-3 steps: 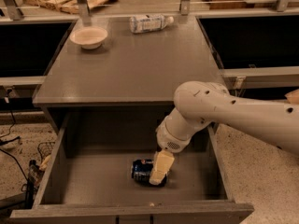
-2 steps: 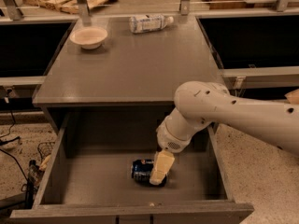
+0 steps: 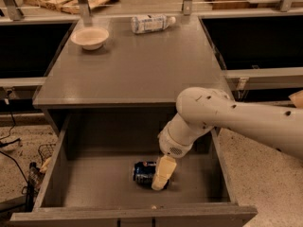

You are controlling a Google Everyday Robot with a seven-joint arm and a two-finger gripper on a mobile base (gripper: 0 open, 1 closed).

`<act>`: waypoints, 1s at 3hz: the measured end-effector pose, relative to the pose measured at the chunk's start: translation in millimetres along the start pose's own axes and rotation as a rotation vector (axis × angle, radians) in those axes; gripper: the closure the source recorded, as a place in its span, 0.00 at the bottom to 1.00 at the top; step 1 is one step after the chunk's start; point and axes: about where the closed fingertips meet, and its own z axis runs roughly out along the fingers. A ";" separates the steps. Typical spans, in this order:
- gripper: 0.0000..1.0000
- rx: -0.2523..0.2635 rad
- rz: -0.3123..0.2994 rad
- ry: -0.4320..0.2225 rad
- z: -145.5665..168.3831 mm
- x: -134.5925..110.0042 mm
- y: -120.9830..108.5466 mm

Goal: Pick pepsi can from top drawer and place on counter

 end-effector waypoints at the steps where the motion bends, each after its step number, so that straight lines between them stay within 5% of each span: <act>1: 0.00 -0.010 0.003 -0.003 5.1 2.6 0.2; 3: 0.00 -0.035 -0.001 -0.009 20.4 5.3 0.2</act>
Offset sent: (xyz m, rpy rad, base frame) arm 0.0000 0.0012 -0.0212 0.0236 0.0321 0.0083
